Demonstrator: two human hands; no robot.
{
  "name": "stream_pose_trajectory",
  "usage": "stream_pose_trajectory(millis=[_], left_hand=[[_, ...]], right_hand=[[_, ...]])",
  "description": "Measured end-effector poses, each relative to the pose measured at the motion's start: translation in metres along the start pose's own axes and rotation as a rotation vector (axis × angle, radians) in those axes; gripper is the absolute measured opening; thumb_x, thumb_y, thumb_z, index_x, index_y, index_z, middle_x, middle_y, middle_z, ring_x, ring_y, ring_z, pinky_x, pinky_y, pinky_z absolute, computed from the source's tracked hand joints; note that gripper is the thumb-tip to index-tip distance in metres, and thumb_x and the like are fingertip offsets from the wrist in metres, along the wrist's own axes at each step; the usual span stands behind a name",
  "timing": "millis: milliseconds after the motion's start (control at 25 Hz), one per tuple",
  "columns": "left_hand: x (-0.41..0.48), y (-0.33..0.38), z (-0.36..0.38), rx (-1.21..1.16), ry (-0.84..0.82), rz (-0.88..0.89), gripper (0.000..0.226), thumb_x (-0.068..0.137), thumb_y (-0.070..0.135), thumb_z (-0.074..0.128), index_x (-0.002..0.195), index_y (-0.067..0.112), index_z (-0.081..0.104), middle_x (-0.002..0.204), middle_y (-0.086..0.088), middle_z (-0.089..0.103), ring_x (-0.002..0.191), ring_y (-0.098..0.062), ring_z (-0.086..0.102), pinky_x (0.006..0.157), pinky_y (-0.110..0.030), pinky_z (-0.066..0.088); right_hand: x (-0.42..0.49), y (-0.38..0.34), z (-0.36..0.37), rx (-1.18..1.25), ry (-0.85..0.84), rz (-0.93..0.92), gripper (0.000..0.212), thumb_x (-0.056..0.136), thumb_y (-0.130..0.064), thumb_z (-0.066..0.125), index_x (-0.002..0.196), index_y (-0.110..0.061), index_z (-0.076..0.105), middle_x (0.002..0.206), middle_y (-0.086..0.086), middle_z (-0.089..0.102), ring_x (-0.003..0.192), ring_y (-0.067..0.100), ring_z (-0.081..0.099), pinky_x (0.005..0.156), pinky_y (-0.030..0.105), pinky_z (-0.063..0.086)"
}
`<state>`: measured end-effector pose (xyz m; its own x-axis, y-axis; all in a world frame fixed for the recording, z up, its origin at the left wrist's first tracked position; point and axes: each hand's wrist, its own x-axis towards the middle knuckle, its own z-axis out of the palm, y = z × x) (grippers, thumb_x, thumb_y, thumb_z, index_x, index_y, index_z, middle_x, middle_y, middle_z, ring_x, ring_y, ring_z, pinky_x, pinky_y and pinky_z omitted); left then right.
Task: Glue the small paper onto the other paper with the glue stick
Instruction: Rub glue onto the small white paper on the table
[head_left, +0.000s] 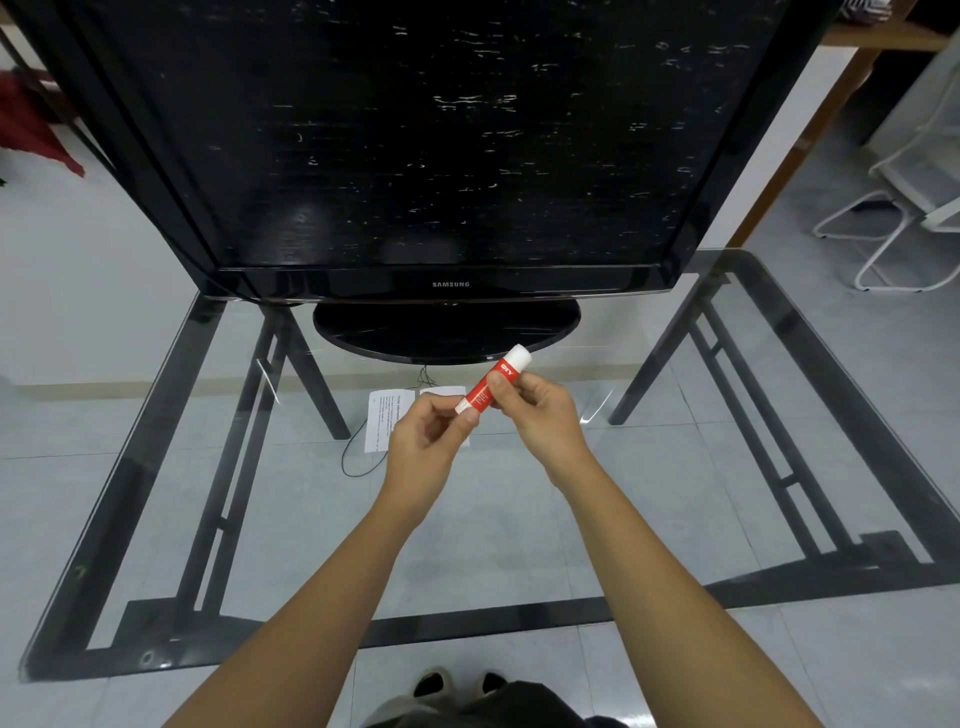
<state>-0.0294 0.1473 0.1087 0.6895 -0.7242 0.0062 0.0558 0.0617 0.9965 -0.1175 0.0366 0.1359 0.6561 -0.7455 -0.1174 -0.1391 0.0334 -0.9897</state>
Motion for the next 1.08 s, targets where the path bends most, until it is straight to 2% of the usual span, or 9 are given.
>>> stream_pose_trajectory(millis=[80, 200, 280, 440, 560, 720, 840, 920, 1080], left_hand=[[-0.0027, 0.0019, 0.0015, 0.016, 0.034, 0.052, 0.013, 0.081, 0.012, 0.07, 0.088, 0.02, 0.062, 0.086, 0.011, 0.069, 0.088, -0.013, 0.066, 0.075, -0.019, 0.052], [-0.0046, 0.0029, 0.0034, 0.26, 0.141, 0.222, 0.03, 0.078, 0.012, 0.072, 0.084, 0.037, 0.057, 0.088, 0.013, 0.06, 0.09, -0.008, 0.061, 0.08, -0.015, 0.049], [-0.0064, 0.0028, 0.0042, 0.266, 0.127, 0.193, 0.03, 0.081, 0.018, 0.071, 0.092, 0.039, 0.053, 0.094, 0.013, 0.059, 0.09, -0.006, 0.06, 0.079, -0.013, 0.049], [-0.0081, -0.0028, 0.0006, 0.043, 0.036, 0.022, 0.02, 0.085, 0.041, 0.057, 0.098, 0.026, 0.058, 0.09, 0.011, 0.069, 0.085, -0.01, 0.067, 0.073, -0.018, 0.051], [-0.007, -0.0005, -0.0001, 0.072, 0.037, 0.045, 0.008, 0.085, 0.026, 0.065, 0.091, 0.025, 0.059, 0.089, 0.014, 0.068, 0.088, -0.012, 0.066, 0.075, -0.021, 0.052], [-0.0042, 0.0034, 0.002, 0.32, 0.155, 0.215, 0.025, 0.079, 0.011, 0.071, 0.084, 0.028, 0.053, 0.086, 0.021, 0.055, 0.09, -0.002, 0.056, 0.079, -0.013, 0.046], [-0.0039, 0.0063, 0.0009, 0.195, 0.097, 0.128, 0.028, 0.081, 0.014, 0.07, 0.091, 0.032, 0.051, 0.093, 0.012, 0.059, 0.091, -0.006, 0.059, 0.079, -0.018, 0.049], [-0.0043, 0.0036, -0.0021, 0.096, 0.047, 0.063, 0.017, 0.086, 0.02, 0.064, 0.095, 0.029, 0.054, 0.094, 0.01, 0.065, 0.091, -0.012, 0.063, 0.078, -0.023, 0.051], [-0.0026, 0.0024, -0.0032, 0.132, 0.07, 0.077, 0.01, 0.083, 0.019, 0.067, 0.089, 0.019, 0.058, 0.087, 0.013, 0.065, 0.089, -0.011, 0.064, 0.08, -0.024, 0.051]], right_hand=[[-0.0014, 0.0009, 0.0009, -0.004, 0.004, 0.001, 0.024, 0.085, -0.04, 0.06, 0.094, -0.019, 0.069, 0.091, -0.003, 0.072, 0.087, 0.003, 0.067, 0.072, 0.011, 0.045], [-0.0025, 0.0016, 0.0034, -0.002, -0.008, 0.008, 0.02, 0.085, -0.041, 0.06, 0.091, -0.023, 0.069, 0.089, -0.005, 0.072, 0.086, 0.002, 0.067, 0.072, 0.011, 0.044], [-0.0026, 0.0009, 0.0052, -0.002, -0.009, 0.007, 0.02, 0.084, -0.041, 0.06, 0.091, -0.024, 0.068, 0.089, -0.007, 0.071, 0.087, 0.002, 0.066, 0.072, 0.011, 0.044], [-0.0024, -0.0004, 0.0045, -0.002, -0.011, -0.019, 0.015, 0.084, -0.041, 0.062, 0.089, -0.029, 0.069, 0.089, -0.007, 0.072, 0.087, 0.002, 0.066, 0.073, 0.012, 0.046], [-0.0017, 0.0008, 0.0033, -0.004, -0.001, -0.018, 0.017, 0.084, -0.041, 0.062, 0.088, -0.026, 0.069, 0.086, -0.009, 0.072, 0.083, 0.0, 0.067, 0.07, 0.009, 0.045], [0.0003, 0.002, 0.0086, -0.022, 0.002, -0.008, 0.025, 0.083, -0.042, 0.062, 0.093, -0.02, 0.069, 0.087, -0.006, 0.071, 0.085, 0.002, 0.066, 0.072, 0.011, 0.044], [0.0019, 0.0013, 0.0094, -0.009, -0.002, -0.008, 0.024, 0.083, -0.042, 0.061, 0.094, -0.022, 0.069, 0.088, -0.007, 0.071, 0.087, 0.002, 0.066, 0.073, 0.012, 0.045], [0.0034, 0.0008, 0.0092, -0.01, 0.005, -0.014, 0.029, 0.083, -0.041, 0.062, 0.097, -0.017, 0.069, 0.092, -0.002, 0.072, 0.089, 0.006, 0.067, 0.079, 0.018, 0.048], [0.0043, 0.0005, 0.0093, 0.001, 0.011, 0.003, 0.027, 0.084, -0.039, 0.062, 0.094, -0.015, 0.07, 0.09, 0.001, 0.072, 0.088, 0.009, 0.068, 0.083, 0.022, 0.049]])
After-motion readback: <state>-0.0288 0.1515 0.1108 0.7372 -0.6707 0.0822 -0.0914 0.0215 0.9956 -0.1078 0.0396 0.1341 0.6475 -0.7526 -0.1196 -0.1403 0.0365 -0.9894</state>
